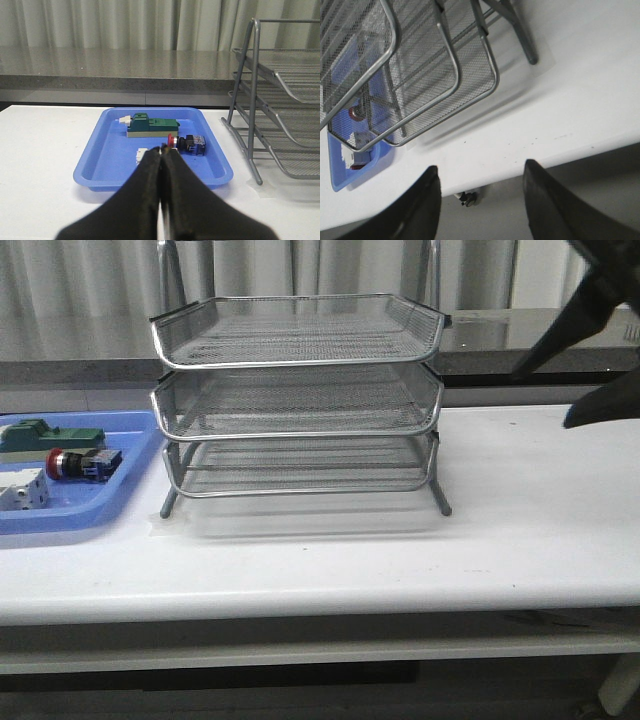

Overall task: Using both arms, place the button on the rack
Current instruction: 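Reach the right gripper to the middle wire tray's front edge and grip it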

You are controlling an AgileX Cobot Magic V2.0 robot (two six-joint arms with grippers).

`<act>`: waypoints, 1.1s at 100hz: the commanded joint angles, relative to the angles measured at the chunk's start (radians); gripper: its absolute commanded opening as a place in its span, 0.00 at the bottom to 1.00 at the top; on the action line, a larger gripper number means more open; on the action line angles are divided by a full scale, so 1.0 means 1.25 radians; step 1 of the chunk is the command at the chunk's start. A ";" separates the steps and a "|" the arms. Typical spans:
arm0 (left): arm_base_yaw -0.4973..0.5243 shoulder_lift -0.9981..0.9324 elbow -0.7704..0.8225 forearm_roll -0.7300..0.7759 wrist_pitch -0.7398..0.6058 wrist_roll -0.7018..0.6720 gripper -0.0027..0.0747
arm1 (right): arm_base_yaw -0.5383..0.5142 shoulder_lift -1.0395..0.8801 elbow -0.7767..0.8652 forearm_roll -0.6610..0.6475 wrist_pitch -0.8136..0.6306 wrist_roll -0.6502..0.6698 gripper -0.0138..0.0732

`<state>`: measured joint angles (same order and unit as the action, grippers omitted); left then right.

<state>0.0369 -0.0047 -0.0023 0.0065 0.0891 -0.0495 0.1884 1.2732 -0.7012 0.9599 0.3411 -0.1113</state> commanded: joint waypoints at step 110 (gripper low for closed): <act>-0.003 -0.024 0.044 -0.005 -0.067 -0.008 0.01 | 0.024 0.395 -0.268 0.570 0.108 -0.492 0.61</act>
<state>0.0369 -0.0047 -0.0023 0.0065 0.0891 -0.0495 0.2147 1.7980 -0.9942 1.6382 0.4309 -0.7082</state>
